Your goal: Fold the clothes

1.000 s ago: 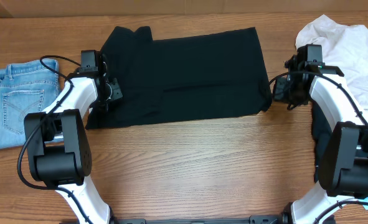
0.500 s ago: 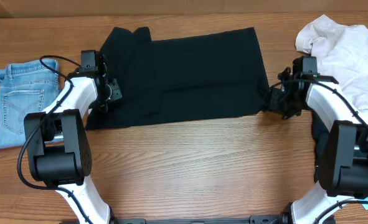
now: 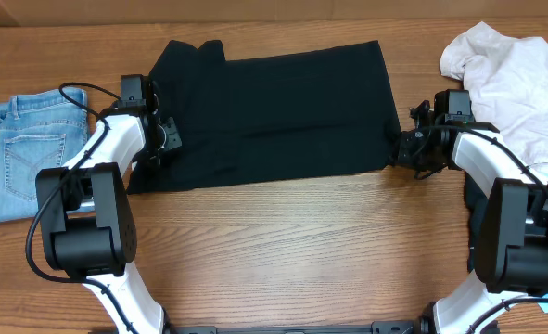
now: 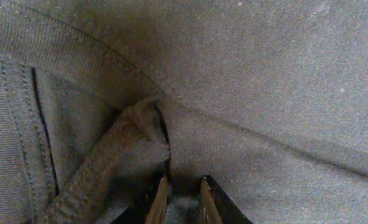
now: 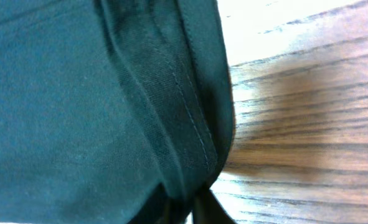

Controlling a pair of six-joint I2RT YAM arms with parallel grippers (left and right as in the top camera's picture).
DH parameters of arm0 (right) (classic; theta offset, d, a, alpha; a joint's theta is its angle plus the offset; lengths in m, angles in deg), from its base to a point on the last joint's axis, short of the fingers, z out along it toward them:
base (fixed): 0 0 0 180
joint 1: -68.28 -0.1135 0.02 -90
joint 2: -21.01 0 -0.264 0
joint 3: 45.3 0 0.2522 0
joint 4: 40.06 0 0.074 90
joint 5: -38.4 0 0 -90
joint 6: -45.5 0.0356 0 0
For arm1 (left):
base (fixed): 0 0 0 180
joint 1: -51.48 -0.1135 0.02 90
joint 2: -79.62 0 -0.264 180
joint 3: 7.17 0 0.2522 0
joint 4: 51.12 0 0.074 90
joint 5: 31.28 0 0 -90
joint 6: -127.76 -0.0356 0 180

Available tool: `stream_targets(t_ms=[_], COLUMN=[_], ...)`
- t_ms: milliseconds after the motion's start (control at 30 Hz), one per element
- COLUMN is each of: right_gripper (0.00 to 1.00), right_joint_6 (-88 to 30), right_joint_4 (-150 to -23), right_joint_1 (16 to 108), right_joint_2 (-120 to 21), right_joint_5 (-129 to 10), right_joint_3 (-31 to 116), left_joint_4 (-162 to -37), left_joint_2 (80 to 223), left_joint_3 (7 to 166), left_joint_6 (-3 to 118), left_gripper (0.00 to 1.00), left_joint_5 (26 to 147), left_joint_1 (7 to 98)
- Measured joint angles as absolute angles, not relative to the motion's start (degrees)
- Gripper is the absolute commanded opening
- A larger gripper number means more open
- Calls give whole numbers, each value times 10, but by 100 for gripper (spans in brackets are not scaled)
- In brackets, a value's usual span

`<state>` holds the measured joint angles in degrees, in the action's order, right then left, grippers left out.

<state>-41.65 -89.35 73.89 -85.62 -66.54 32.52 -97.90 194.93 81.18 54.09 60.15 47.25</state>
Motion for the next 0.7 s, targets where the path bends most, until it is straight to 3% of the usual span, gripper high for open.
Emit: stream_targets(t_ms=[300,433,567,700], right_gripper=[4,12,38,38], right_joint_6=[-421,-410,-401,-401], right_joint_4=[-868,-823,-784,-783], right_joint_1=[739,738,741,743], right_joint_2=[-856,-856,-856,-856], right_joint_5=[-579,-491,-421,-392], right_joint_3=[325,325,325,325], left_joint_4=[-979,-979,-979,-980], left_joint_2=[1949,1949,1949,1949], left_joint_3=[812,812,812,812], left_joint_6=[541,541,541,541], left_gripper=[22,22,22,22], left_joint_5=[601,601,600,600], left_joint_1=[472,472,472,472])
